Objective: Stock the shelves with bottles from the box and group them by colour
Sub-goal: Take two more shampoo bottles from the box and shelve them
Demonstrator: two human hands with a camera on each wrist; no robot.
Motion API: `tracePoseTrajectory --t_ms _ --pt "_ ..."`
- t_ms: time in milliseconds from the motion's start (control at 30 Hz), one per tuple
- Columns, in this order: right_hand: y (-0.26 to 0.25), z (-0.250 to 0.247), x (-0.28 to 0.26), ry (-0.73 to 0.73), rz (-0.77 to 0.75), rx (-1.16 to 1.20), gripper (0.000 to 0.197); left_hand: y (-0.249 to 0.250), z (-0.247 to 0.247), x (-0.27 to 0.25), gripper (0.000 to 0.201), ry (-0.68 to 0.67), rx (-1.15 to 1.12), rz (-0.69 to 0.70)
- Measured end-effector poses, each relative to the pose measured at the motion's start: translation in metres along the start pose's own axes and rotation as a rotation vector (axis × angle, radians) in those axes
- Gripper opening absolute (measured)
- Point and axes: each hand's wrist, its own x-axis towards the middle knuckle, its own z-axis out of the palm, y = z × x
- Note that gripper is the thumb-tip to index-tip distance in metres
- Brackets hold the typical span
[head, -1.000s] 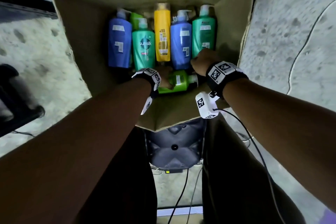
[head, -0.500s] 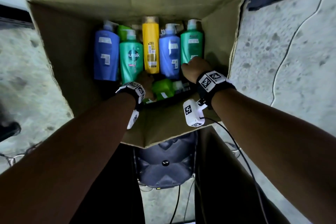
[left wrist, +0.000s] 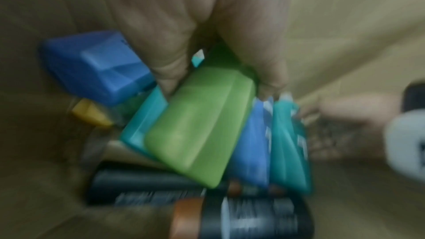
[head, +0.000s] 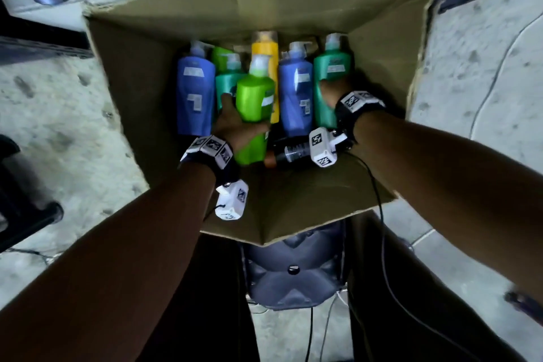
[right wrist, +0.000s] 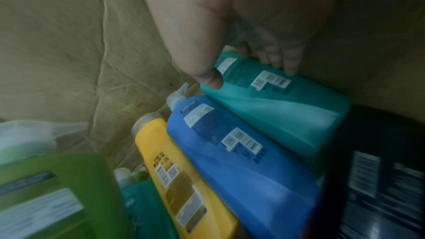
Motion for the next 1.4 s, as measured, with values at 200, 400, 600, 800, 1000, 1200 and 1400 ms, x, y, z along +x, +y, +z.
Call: tracePoseTrajectory --t_ms 200,400,600,800,1000,1200,1400 --pt "0.008 0.020 0.031 -0.020 -0.009 -0.072 0.080 0.002 -0.007 0.012 0.087 0.013 -0.086 -0.033" --pt "0.009 0.025 0.022 0.079 -0.086 0.003 0.084 -0.003 -0.014 0.005 0.077 -0.017 0.058 -0.080" --pt "0.018 0.037 0.037 -0.012 -0.108 0.321 0.043 -0.011 -0.016 0.006 0.080 0.004 0.163 -0.122" --pt "0.018 0.036 0.034 -0.200 -0.084 0.391 0.056 -0.009 -0.021 0.003 0.087 0.057 0.095 -0.190" --pt "0.017 0.029 -0.003 -0.084 -0.101 0.505 0.062 0.008 -0.034 -0.018 0.085 0.051 0.080 -0.227" --pt "0.019 0.007 -0.048 -0.227 -0.076 0.538 0.027 0.038 -0.053 -0.055 0.110 0.050 0.135 -0.254" --pt "0.019 -0.025 -0.112 -0.306 -0.184 0.490 0.062 0.064 -0.065 -0.101 0.095 0.038 0.136 -0.212"
